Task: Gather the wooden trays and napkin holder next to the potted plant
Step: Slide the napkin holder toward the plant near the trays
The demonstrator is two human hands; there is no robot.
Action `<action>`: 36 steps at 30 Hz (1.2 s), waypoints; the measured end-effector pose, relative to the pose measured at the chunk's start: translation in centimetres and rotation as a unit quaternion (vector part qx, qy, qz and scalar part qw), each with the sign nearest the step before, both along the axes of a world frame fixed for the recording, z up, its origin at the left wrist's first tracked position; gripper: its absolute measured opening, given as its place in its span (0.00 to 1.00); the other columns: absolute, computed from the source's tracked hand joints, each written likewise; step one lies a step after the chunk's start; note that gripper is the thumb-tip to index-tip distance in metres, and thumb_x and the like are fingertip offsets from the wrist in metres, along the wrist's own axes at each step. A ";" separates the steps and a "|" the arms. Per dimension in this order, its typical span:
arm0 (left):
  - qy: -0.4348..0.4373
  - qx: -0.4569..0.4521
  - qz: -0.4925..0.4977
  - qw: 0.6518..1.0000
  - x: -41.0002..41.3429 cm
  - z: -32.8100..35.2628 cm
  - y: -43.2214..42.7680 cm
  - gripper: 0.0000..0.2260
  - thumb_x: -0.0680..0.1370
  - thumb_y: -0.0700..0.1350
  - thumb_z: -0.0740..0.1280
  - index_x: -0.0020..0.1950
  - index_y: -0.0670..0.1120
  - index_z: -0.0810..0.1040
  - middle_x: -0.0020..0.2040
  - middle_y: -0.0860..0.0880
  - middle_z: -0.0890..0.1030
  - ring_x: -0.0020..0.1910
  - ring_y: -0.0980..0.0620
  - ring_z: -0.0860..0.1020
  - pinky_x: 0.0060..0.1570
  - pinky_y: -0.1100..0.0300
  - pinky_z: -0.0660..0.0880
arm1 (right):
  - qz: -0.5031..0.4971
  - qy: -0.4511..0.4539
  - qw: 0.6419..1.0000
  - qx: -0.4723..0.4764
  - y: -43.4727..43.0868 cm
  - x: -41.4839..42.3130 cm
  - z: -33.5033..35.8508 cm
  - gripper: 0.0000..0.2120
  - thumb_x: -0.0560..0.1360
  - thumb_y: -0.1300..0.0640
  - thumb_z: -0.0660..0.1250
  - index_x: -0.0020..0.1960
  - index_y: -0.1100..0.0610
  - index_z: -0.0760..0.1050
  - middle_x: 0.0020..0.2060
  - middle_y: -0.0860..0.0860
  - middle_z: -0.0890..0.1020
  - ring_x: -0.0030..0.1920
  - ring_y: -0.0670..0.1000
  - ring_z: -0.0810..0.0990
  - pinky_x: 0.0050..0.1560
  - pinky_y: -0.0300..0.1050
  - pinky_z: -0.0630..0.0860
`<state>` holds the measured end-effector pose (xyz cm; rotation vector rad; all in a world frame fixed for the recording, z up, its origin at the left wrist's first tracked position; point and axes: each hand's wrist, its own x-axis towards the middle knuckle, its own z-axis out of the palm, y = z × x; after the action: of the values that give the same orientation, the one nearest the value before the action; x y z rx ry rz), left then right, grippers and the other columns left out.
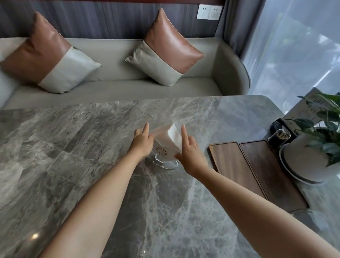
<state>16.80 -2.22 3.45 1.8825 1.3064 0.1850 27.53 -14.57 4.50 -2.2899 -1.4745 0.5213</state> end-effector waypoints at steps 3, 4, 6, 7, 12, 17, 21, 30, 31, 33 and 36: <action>0.009 -0.007 0.000 1.000 -0.2 0.5 -0.9 0.24 0.81 0.44 0.48 0.77 0.48 0.47 0.75 0.40 0.55 0.73 0.42 0.58 0.71 0.50 0.57 | -0.005 -0.001 1.000 0.004 -1.0 -0.5 -0.3 0.42 0.75 0.59 0.64 0.74 0.54 0.35 0.66 0.60 0.66 0.62 0.58 0.68 0.59 0.49 0.70; 0.014 -0.011 -0.002 1.000 -0.3 0.7 -1.3 0.24 0.81 0.44 0.48 0.77 0.47 0.46 0.75 0.40 0.54 0.73 0.42 0.58 0.70 0.50 0.57 | -0.007 0.000 1.000 0.006 -1.4 -0.6 -0.4 0.42 0.75 0.59 0.64 0.74 0.54 0.35 0.65 0.59 0.66 0.61 0.58 0.68 0.57 0.49 0.71; 0.025 -0.024 -0.012 0.999 -0.7 1.0 -2.3 0.25 0.82 0.46 0.48 0.77 0.47 0.44 0.76 0.41 0.52 0.74 0.41 0.57 0.71 0.50 0.57 | -0.011 0.004 1.000 0.010 -2.5 -0.9 -0.5 0.42 0.75 0.59 0.64 0.74 0.53 0.35 0.64 0.59 0.66 0.61 0.58 0.68 0.55 0.49 0.71; 0.030 -0.030 -0.021 0.999 -0.8 1.1 -2.9 0.25 0.82 0.47 0.49 0.77 0.46 0.43 0.77 0.41 0.50 0.75 0.42 0.56 0.71 0.50 0.56 | -0.012 0.007 1.000 0.012 -3.2 -0.9 -0.6 0.42 0.75 0.59 0.64 0.74 0.54 0.35 0.64 0.59 0.66 0.61 0.58 0.68 0.55 0.49 0.71; 0.023 -0.060 -0.051 0.997 -1.9 1.4 -6.4 0.27 0.82 0.48 0.51 0.77 0.47 0.42 0.76 0.41 0.50 0.75 0.43 0.54 0.72 0.51 0.54 | -0.012 0.023 0.999 0.022 -7.2 -1.3 -0.8 0.42 0.75 0.60 0.64 0.74 0.53 0.35 0.65 0.59 0.66 0.62 0.58 0.67 0.55 0.51 0.73; -0.003 -0.082 -0.074 0.994 -2.8 0.8 -10.0 0.26 0.82 0.47 0.52 0.77 0.50 0.44 0.71 0.40 0.56 0.73 0.43 0.57 0.72 0.52 0.52 | -0.010 0.031 0.999 0.031 -11.9 -1.9 -0.9 0.41 0.75 0.58 0.64 0.74 0.53 0.36 0.66 0.60 0.66 0.64 0.58 0.67 0.58 0.50 0.71; -0.012 -0.071 -0.104 0.992 -3.3 0.1 -12.9 0.26 0.82 0.43 0.54 0.76 0.49 0.45 0.53 0.44 0.60 0.66 0.42 0.64 0.71 0.56 0.53 | -0.016 0.049 0.998 0.047 -16.0 -2.6 -1.6 0.41 0.75 0.57 0.64 0.74 0.52 0.36 0.62 0.57 0.67 0.62 0.56 0.66 0.59 0.46 0.67; -0.010 -0.086 -0.192 0.978 -2.7 0.7 -19.8 0.25 0.81 0.41 0.56 0.76 0.50 0.52 0.51 0.45 0.61 0.64 0.42 0.66 0.69 0.52 0.60 | -0.039 0.091 0.993 0.062 -24.4 -1.3 -2.0 0.41 0.74 0.57 0.66 0.75 0.49 0.41 0.64 0.56 0.67 0.63 0.56 0.66 0.63 0.48 0.67; -0.008 -0.086 -0.205 0.975 -2.6 1.0 -20.8 0.24 0.81 0.41 0.57 0.75 0.50 0.53 0.51 0.45 0.62 0.64 0.40 0.66 0.68 0.50 0.62 | -0.040 0.095 0.993 0.063 -25.4 -1.0 -2.0 0.41 0.74 0.57 0.66 0.75 0.49 0.41 0.64 0.55 0.67 0.64 0.56 0.66 0.63 0.48 0.67; -0.002 -0.088 -0.225 0.970 -2.1 1.4 -22.6 0.24 0.81 0.41 0.57 0.75 0.49 0.54 0.54 0.44 0.64 0.65 0.40 0.66 0.67 0.49 0.64 | -0.045 0.104 0.991 0.067 -27.4 -0.5 -2.0 0.41 0.73 0.58 0.67 0.74 0.47 0.42 0.65 0.55 0.67 0.64 0.55 0.65 0.63 0.46 0.66; 0.017 -0.095 -0.260 0.961 -1.2 1.6 -25.4 0.24 0.81 0.42 0.56 0.75 0.48 0.51 0.65 0.38 0.64 0.67 0.40 0.65 0.68 0.49 0.63 | -0.054 0.110 0.990 0.071 -30.6 0.5 -1.9 0.42 0.73 0.59 0.68 0.68 0.39 0.39 0.64 0.54 0.68 0.62 0.54 0.67 0.62 0.41 0.62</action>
<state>15.64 -27.64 5.06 1.9945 0.7766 -0.2378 28.06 -45.20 2.63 -2.1141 -1.2346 0.5959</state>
